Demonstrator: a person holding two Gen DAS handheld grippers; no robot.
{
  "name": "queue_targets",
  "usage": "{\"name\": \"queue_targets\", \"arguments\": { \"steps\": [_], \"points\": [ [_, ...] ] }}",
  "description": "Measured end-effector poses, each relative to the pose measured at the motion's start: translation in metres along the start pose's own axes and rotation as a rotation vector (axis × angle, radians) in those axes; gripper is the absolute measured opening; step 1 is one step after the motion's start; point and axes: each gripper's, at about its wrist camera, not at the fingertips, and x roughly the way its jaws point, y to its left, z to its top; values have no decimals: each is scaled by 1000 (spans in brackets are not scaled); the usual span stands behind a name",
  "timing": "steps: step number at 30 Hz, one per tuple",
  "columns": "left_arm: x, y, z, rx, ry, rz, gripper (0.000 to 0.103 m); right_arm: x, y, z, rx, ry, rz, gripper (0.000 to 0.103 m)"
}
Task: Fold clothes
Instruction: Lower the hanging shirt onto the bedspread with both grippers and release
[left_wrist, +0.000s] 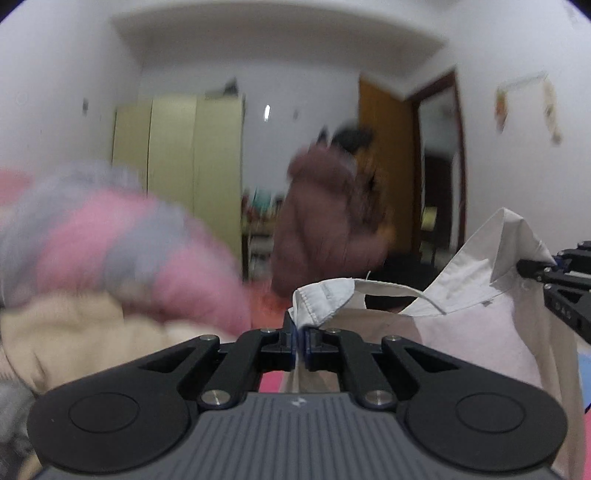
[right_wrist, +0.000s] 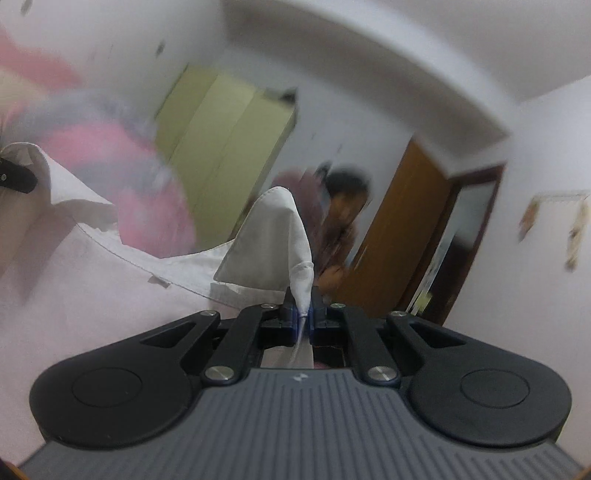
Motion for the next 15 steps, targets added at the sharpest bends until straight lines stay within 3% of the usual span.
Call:
{"name": "queue_targets", "arguments": {
  "steps": [2,7,8,12,15],
  "points": [
    [23,4,-33,0,80,11,5,41,22,-26,-3,75,29,4],
    [150,25,-87,58,236,27,5,135,80,-88,7,267,98,4],
    [161,25,-100,57,271,31,5,154,92,-99,16,307,112,4],
    [222,35,-122,80,371,35,5,199,125,-139,72,433,149,4],
    [269,38,-96,80,420,39,9,238,132,-164,121,492,164,4]
  ]
}}
